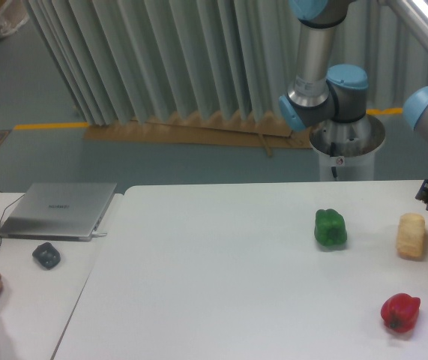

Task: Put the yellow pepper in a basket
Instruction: 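Close the gripper around the yellow bell pepper, then lift the yellow bell pepper and carry it away from the table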

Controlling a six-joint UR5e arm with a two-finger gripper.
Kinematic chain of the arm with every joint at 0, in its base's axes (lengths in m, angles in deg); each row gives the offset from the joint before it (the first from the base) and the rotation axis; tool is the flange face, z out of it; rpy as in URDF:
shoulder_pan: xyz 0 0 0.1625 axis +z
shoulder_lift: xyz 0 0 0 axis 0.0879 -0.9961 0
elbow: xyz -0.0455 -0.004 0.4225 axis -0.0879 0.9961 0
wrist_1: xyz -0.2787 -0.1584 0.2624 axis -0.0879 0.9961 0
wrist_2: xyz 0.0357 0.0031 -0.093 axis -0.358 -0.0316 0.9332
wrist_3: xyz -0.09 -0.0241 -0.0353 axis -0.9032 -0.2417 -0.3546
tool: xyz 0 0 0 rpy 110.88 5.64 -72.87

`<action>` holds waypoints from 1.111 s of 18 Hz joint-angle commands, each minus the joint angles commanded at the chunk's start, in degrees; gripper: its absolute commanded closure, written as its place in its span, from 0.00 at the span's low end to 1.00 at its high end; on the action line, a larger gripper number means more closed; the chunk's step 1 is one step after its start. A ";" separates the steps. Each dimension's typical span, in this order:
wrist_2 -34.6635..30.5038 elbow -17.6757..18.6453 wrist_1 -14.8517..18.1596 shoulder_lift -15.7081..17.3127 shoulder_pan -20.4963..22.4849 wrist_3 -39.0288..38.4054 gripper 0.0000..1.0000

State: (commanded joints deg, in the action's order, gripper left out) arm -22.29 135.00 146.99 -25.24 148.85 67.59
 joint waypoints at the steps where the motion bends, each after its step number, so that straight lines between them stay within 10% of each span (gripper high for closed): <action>1: 0.00 -0.87 0.09 -0.70 0.17 0.00 0.00; 18: -0.26 1.49 -3.78 -1.50 -0.18 0.00 0.00; 20: -0.35 1.76 -4.13 -1.41 -0.26 0.35 0.22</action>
State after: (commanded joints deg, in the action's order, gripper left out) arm -22.65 136.76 142.86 -26.65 148.59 67.94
